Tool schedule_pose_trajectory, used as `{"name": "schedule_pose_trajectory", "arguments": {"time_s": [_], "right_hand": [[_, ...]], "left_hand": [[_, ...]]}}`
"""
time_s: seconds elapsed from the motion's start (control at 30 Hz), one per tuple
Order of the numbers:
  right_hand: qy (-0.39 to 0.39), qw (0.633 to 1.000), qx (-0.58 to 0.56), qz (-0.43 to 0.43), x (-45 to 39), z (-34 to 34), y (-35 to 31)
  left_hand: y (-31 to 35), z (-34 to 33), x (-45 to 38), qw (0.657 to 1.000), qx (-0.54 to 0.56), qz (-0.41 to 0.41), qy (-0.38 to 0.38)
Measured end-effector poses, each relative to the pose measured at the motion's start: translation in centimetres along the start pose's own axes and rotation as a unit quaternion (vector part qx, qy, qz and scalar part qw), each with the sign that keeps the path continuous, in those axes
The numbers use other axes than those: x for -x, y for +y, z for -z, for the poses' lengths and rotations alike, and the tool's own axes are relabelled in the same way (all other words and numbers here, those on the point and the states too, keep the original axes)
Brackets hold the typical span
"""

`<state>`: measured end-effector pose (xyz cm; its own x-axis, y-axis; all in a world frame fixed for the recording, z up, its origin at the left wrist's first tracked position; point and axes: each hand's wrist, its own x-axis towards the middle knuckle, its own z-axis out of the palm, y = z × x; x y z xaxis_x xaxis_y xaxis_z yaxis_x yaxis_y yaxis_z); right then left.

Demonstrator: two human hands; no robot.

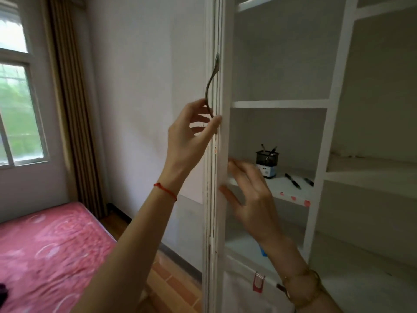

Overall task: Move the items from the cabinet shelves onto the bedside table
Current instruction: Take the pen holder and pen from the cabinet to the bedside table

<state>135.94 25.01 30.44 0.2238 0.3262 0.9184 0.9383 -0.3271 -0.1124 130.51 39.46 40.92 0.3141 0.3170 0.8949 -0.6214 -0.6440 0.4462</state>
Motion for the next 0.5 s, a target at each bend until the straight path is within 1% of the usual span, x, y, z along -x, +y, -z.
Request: {"name": "schedule_pose_trajectory", "arguments": {"time_s": [0.17, 0.23, 0.3, 0.5], "right_hand": [[0.001, 1.000, -0.010, 0.004, -0.6, -2.7, -2.1], [-0.001, 1.000, -0.026, 0.016, -1.3, -4.8, -4.2], [-0.008, 1.000, -0.023, 0.008, -1.5, -5.5, -4.4], [-0.025, 1.000, 0.001, 0.019, -3.2, -10.1, -6.4]], "left_hand": [[-1.0, 3.1, 1.0, 0.997, -0.068, -0.029, 0.026], [-1.8, 6.0, 1.0, 0.993, -0.104, -0.040, 0.035], [-2.1, 6.5, 1.1, 0.990, -0.125, -0.048, 0.033], [-4.3, 9.9, 0.9, 0.981, -0.179, -0.068, 0.031]]}}
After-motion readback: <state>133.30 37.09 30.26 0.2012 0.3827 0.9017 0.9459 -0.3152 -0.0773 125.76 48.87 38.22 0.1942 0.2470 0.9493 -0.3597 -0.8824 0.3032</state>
